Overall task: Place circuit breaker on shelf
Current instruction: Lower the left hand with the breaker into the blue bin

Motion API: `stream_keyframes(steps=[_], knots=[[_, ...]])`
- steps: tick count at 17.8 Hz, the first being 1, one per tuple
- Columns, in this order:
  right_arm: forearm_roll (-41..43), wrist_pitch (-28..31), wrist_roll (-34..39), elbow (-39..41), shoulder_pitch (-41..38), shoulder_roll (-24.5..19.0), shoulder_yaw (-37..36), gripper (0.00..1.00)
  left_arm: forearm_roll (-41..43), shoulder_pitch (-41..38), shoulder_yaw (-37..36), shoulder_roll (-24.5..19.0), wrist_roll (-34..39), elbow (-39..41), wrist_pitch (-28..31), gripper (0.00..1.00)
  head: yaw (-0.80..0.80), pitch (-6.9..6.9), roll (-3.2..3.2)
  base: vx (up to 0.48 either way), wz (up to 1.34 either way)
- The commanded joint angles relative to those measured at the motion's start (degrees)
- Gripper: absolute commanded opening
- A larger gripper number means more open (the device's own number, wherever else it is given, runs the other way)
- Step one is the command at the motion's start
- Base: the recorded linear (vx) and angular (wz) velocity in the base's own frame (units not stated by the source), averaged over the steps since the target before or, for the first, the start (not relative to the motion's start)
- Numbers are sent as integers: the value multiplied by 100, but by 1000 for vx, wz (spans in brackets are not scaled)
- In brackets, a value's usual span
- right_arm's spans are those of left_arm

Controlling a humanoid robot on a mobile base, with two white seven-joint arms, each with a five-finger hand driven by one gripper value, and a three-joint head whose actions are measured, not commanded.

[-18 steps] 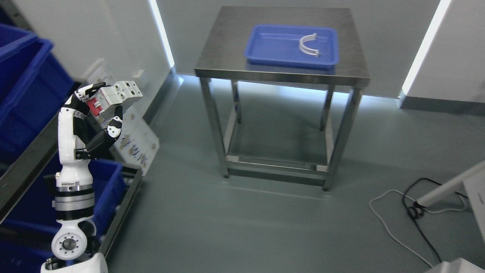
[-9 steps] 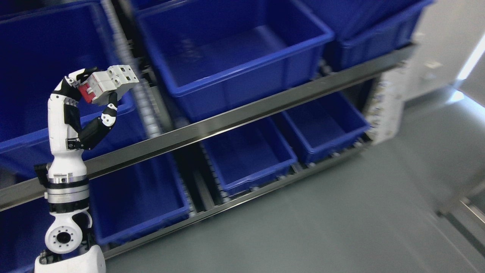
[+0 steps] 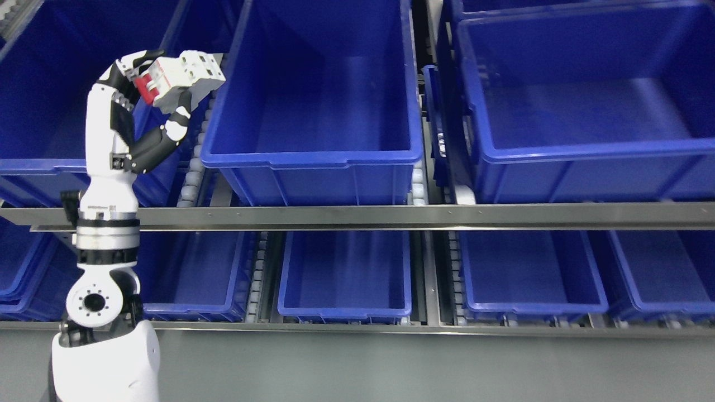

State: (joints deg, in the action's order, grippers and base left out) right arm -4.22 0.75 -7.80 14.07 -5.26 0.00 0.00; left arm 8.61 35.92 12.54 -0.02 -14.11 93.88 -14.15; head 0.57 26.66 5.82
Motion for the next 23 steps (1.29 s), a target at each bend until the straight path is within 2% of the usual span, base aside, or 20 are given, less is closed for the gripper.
stream_keyframes(steps=[1,6,8,11,15,18,23], knots=[[0,373,-3,0,-2,100,114,100,316,837,-226,-98,-145,-896,219,11,0,0,0,181,244],[0,373,-3,0,-2,100,114,100,833,1575,-427,-98,-163,-2125,280,12,0,0,0,222,18],[0,373,-3,0,-2,100,114,100,940,1848,-786,-384,-163,-2627,577,12,0,0,0,206,-201],[0,373,-3,0,-2,100,114,100,1027,1919,-1060,-569,-189,-2778,738,12,0,0,0,189,-209],[0,373,-3,0,-2,100,114,100,1449,1963,-1210,-1061,-1232,-2814,1264,12,0,0,0,163,-221],[0,373,-3,0,-2,100,114,100,1783,1963,-1332,-1422,-1804,-2997,1362,13,0,0,0,110,-163],[0,373,-3,0,-2,100,114,100,2381,2411,-1711,-1457,-1894,-4034,1353,13,0,0,0,68,-111]])
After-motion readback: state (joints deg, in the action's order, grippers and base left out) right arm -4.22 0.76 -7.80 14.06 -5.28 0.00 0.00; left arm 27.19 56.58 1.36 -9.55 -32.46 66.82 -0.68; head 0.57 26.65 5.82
